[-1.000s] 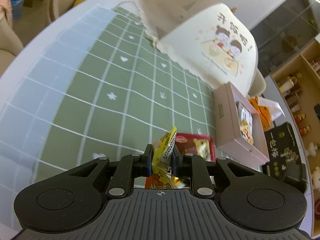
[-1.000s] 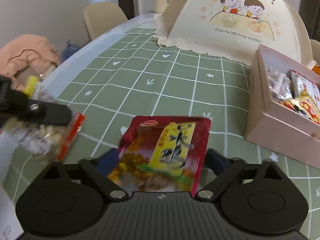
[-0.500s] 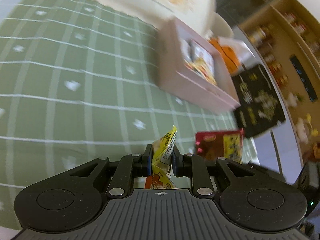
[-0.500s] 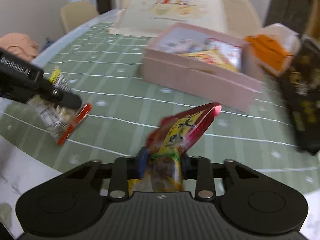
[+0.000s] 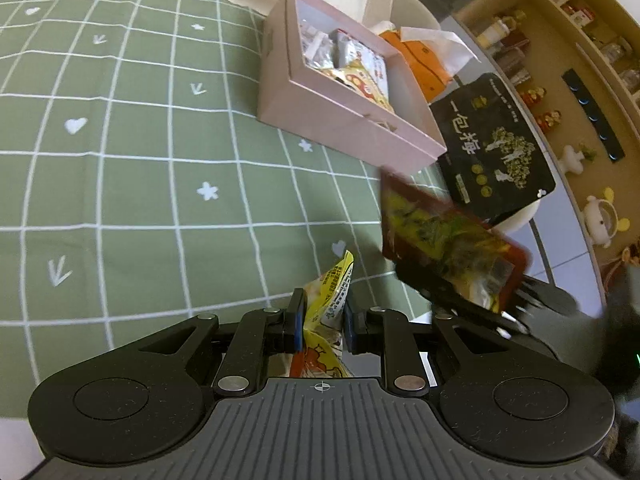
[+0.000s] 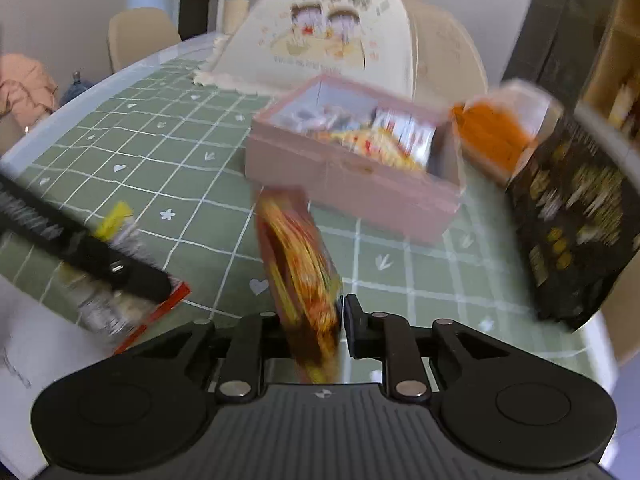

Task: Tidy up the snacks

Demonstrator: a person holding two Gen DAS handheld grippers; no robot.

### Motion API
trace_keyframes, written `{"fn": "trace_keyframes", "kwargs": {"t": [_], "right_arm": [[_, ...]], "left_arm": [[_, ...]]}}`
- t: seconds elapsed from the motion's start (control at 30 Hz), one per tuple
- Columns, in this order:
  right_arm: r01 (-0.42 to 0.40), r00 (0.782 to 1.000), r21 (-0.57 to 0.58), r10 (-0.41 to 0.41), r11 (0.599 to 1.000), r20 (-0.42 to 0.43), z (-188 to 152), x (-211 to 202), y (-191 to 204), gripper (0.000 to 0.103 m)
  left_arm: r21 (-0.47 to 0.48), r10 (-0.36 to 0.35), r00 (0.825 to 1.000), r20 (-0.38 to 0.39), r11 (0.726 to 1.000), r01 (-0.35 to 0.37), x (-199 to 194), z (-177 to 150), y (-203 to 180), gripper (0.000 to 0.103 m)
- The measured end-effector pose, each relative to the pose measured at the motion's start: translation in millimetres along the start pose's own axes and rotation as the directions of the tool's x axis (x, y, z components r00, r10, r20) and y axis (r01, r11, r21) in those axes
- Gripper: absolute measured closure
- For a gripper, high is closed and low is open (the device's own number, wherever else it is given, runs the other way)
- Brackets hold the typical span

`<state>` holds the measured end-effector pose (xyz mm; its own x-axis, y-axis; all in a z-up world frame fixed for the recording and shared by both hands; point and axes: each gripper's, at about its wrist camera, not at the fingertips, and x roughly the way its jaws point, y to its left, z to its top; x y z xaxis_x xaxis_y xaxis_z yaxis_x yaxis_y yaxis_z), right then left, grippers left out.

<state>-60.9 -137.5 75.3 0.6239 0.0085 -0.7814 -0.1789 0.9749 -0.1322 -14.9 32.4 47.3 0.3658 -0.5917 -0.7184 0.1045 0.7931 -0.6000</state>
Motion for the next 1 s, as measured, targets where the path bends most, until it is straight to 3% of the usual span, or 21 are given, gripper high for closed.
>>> {"fn": "trace_keyframes", "kwargs": {"t": [0.1, 0.3, 0.57, 0.73, 0.8, 1.0], "right_arm": [[0.001, 1.000, 0.036, -0.001, 0.999, -0.011, -0.1, 15.8, -3.8, 0.073], [0.074, 0.997, -0.089, -0.071, 0.993, 0.043, 7.2, 33.2, 11.8, 0.071], [0.046, 0.990, -0.249, -0.011, 0.967, 0.142, 24.6, 31.8, 32.5, 0.071], [0.041, 0.983, -0.318, 0.019, 0.947, 0.184, 39.6, 38.6, 51.6, 0.063], [0.069, 0.979, -0.357, 0.005, 0.932, 0.203, 43.4, 41.6, 60.5, 0.052], [0.134, 0.968, -0.421, -0.027, 0.897, 0.251, 42.3, 41.6, 75.4, 0.050]], "left_arm": [[-0.005, 0.009, 1.000, 0.006, 1.000, -0.009, -3.9, -3.7, -0.4, 0.081], [0.002, 0.016, 1.000, -0.014, 1.000, -0.016, 0.5, -6.0, -2.3, 0.081], [0.009, 0.052, 0.999, -0.018, 0.999, -0.052, -5.9, -2.8, 1.8, 0.081], [-0.018, 0.079, 0.997, 0.003, 0.997, -0.079, -18.9, -1.1, 13.8, 0.080], [-0.031, 0.088, 0.996, 0.014, 0.996, -0.087, -25.2, 0.3, 20.0, 0.081], [-0.086, 0.106, 0.994, 0.041, 0.991, -0.102, -37.1, 5.8, 44.0, 0.081]]}}
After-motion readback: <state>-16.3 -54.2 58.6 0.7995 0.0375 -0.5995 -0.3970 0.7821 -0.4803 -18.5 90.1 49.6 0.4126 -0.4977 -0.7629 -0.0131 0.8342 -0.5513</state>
